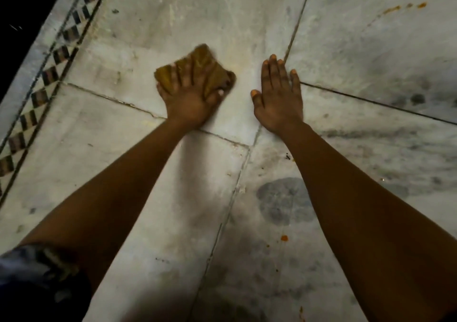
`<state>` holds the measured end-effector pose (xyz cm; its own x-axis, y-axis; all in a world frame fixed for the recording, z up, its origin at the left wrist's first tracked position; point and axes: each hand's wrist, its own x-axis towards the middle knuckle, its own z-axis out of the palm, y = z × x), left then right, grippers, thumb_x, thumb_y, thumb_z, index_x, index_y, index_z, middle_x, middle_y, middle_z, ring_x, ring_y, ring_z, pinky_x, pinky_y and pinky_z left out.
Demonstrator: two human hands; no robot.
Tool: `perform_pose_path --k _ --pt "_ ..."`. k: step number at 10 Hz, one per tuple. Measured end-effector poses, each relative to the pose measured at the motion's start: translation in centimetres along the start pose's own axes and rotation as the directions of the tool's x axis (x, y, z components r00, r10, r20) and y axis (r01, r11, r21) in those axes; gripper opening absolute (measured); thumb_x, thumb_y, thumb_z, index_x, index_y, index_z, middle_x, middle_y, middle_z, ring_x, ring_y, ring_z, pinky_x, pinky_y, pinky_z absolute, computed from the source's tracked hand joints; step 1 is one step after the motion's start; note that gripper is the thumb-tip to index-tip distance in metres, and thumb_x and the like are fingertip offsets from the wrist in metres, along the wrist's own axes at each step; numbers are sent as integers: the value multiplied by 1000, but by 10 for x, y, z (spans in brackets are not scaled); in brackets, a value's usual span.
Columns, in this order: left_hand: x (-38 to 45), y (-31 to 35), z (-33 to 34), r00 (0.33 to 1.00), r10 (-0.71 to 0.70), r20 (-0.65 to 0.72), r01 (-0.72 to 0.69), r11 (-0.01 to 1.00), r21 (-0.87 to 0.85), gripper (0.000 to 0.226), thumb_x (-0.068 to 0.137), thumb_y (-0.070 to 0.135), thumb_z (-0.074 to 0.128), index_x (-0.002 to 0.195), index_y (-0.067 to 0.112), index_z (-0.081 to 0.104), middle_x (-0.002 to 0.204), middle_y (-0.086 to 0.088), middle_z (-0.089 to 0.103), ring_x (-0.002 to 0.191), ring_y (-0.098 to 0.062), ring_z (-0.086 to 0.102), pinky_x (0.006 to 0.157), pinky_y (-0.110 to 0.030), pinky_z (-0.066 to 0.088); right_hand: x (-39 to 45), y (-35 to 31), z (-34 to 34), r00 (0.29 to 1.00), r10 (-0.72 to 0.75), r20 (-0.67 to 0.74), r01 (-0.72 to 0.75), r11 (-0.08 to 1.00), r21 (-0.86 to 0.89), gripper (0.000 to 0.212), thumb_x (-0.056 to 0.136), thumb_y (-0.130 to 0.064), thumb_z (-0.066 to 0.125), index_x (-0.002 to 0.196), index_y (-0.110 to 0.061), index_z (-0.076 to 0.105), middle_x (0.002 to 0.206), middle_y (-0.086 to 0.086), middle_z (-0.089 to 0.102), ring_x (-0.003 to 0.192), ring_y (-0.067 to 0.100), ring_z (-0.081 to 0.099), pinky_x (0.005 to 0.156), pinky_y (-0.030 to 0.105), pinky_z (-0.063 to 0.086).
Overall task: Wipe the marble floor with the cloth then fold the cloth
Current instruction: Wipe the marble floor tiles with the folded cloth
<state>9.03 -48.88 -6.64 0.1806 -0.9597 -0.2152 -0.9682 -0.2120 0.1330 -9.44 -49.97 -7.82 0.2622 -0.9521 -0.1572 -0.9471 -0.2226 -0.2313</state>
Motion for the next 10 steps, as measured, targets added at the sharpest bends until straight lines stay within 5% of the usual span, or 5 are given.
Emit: perform_pose_path --k 2,4,6,7,10 --pt "34 9 -4 995 -101 -28 99 993 -60 65 91 58 34 148 38 8 159 -8 -3 144 -37 -7 109 -64 -4 0 0 2 1000 -1 -11 1 1000 -3 62 99 -35 24 149 -6 -1 158 10 -6 145 20 -5 116 38 -7" --pt "-48 -44 4 971 238 -24 -236 969 70 72 78 69 21 145 43 14 159 1 7 145 -31 3 109 -60 5 0 -2 -1 1000 -1 19 1 1000 -8 67 92 -41 12 148 -7 -2 158 10 -8 145 20 -6 115 38 -8" --pt "71 -97 -27 974 -220 -46 220 976 -10 72 88 68 26 149 35 5 159 -3 -1 145 -31 -3 114 -56 -5 0 -2 3 1000 4 -24 -4 1000 4 71 87 -41 9 149 -7 2 158 11 -4 146 21 -3 115 37 -8" --pt "126 -73 -39 968 -244 -55 243 970 -18 72 89 67 23 149 34 1 159 -4 -7 144 -34 -4 112 -58 -9 1 -1 6 999 10 -51 -10 1000 -1 70 88 -41 10 149 -8 3 158 10 -2 146 20 -1 115 36 -9" --pt "36 7 -3 947 322 -20 -319 944 89 75 76 70 15 145 43 16 159 -1 8 145 -32 3 109 -58 6 1 1 8 997 -14 -71 14 1000 6 79 81 -47 -2 149 -7 7 158 11 2 146 20 2 114 34 -7"
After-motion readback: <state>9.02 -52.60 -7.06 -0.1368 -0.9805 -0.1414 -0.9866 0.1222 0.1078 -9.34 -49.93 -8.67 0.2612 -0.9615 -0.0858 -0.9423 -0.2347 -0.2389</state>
